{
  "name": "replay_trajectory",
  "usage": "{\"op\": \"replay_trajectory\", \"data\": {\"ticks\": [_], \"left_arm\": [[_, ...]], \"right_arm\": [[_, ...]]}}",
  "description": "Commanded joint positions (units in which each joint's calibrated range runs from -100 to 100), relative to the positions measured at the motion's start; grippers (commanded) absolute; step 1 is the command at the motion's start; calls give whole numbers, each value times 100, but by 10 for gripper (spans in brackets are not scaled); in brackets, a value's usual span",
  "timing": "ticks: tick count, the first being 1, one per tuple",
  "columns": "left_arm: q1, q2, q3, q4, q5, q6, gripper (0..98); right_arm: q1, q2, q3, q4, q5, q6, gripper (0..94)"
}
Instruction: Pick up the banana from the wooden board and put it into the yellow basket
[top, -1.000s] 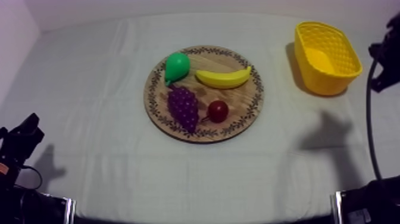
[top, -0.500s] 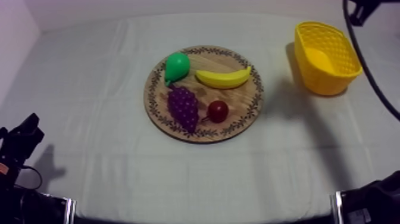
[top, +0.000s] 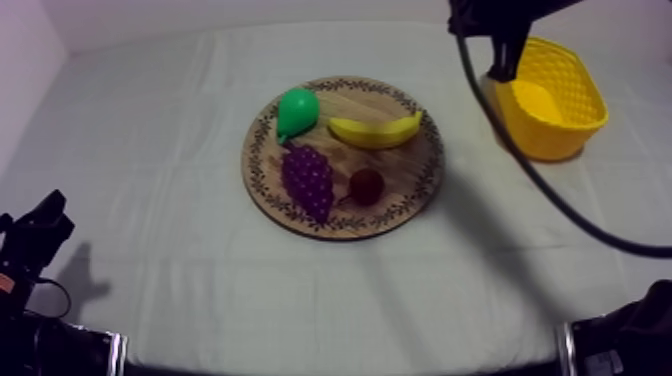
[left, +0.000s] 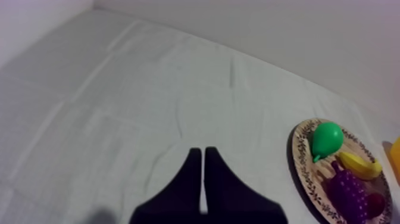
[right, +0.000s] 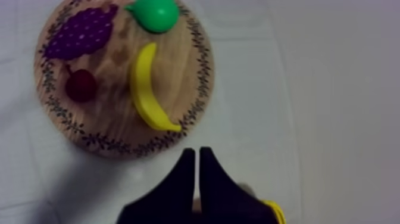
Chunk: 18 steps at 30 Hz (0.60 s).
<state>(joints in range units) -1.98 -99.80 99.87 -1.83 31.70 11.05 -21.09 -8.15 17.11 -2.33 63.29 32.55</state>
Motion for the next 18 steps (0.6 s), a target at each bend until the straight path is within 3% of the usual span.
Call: {"op": "replay_trajectory", "data": {"ticks": [1, 12, 18], "left_arm": [[-1, -3, 2, 0, -1, 0, 1], [-1, -3, 2, 0, -1, 1, 1], [-1, -3, 2, 0, -1, 1, 1]], "right_arm": [[-85, 138, -22, 27, -26, 91, 5], [-395, 569, -53, 101, -39, 163, 18], [-457, 656, 220, 202, -198, 193, 407]]}}
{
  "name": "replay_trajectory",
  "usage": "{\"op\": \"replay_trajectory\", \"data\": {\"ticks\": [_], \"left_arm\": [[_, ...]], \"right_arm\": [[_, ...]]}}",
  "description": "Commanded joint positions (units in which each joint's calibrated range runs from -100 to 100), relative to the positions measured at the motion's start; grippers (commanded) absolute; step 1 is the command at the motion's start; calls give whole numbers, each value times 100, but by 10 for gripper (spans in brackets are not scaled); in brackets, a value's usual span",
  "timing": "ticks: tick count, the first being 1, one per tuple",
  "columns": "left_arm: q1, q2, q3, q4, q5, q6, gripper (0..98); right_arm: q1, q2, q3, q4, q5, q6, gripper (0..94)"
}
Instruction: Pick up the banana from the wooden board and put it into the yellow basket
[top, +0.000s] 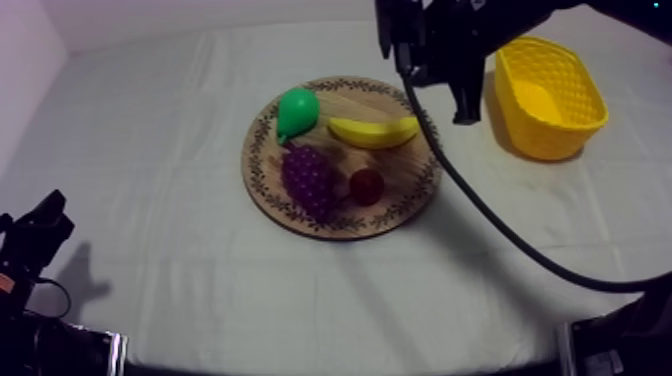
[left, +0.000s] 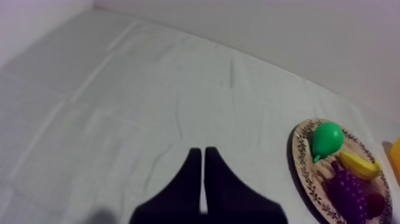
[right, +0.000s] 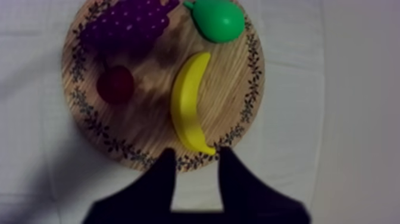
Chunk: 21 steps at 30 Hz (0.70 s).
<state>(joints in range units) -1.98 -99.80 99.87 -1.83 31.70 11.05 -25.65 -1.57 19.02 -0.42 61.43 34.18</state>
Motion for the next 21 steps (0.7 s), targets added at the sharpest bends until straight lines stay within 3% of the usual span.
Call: {"op": "replay_trajectory", "data": {"ticks": [1, 7, 21], "left_arm": [[-1, -3, 2, 0, -1, 1, 1], [-1, -3, 2, 0, -1, 1, 1], [-1, -3, 2, 0, -1, 1, 1]], "right_arm": [[1, 3, 55, 20, -17, 52, 435], [59, 19, 74, 12, 14, 144, 504], [16, 371, 284, 52, -328, 138, 514]]}}
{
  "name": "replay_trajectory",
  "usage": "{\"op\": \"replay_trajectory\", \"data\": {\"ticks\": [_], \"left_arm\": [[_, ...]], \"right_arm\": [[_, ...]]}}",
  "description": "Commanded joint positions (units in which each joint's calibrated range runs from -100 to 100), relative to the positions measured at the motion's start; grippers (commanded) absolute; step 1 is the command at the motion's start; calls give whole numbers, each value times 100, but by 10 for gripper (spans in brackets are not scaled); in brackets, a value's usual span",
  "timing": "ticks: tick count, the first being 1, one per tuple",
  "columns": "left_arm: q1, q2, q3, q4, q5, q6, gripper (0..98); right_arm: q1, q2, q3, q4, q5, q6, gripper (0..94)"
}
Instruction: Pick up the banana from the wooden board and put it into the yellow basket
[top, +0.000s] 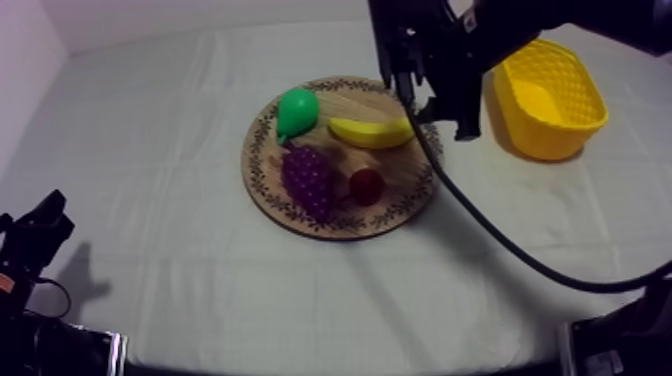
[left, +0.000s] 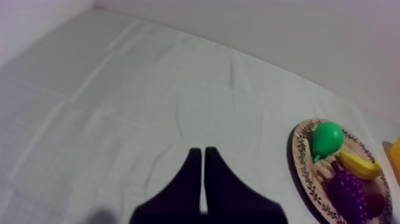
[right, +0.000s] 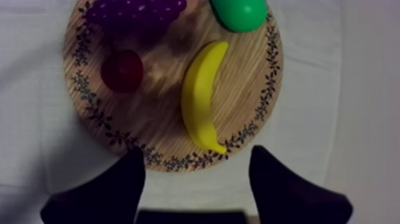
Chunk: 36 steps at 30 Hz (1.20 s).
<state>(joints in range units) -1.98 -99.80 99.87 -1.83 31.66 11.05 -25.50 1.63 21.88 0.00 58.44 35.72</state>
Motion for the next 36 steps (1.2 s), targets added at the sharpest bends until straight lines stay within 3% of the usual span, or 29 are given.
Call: {"op": "replay_trajectory", "data": {"ticks": [1, 36], "left_arm": [[-1, -3, 2, 0, 2, 1, 1], [-1, -3, 2, 0, 2, 1, 1]], "right_arm": [[4, 121, -2, 12, -68, -20, 513], [43, 2777, -1037, -8, -1046, -241, 516]]}}
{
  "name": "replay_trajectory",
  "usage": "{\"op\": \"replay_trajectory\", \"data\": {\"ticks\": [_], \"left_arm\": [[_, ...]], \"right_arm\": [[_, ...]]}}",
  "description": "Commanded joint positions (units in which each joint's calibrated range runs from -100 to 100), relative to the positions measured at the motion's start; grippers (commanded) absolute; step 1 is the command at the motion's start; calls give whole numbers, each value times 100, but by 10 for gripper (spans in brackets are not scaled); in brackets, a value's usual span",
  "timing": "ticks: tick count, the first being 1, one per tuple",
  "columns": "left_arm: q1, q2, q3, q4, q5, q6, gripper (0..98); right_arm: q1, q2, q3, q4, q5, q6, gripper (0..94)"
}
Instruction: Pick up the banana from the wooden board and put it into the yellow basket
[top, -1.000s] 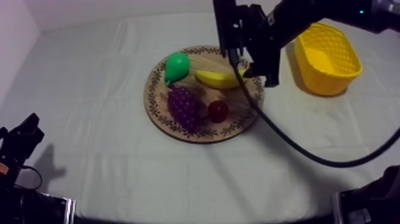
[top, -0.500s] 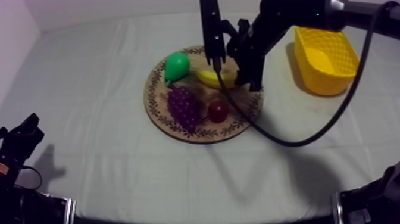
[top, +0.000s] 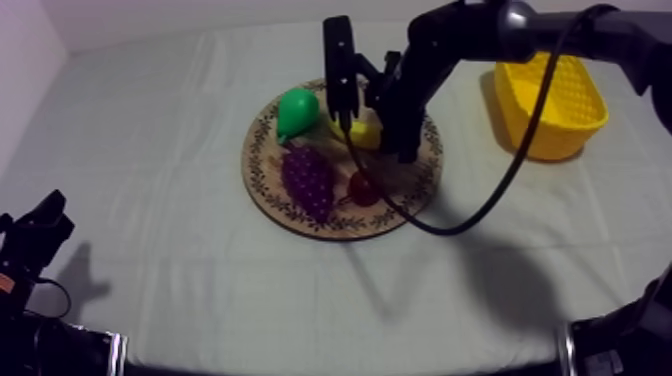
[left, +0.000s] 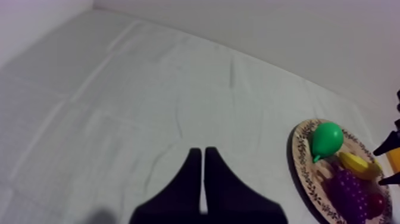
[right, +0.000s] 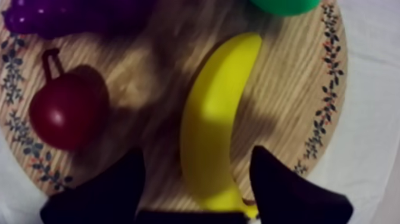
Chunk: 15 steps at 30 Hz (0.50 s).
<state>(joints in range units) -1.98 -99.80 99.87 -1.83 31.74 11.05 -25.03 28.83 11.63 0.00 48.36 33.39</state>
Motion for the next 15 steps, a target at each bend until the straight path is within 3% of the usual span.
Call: {"op": "replay_trajectory", "data": {"ticks": [1, 9, 15], "left_arm": [[-1, -3, 2, 0, -5, 1, 1], [-1, -3, 2, 0, -5, -1, 1], [-1, -3, 2, 0, -5, 1, 1]], "right_arm": [[-8, 110, -29, -8, -79, -14, 516], [68, 463, -159, -135, -376, 50, 503], [116, 619, -282, -168, -487, 41, 396]]}}
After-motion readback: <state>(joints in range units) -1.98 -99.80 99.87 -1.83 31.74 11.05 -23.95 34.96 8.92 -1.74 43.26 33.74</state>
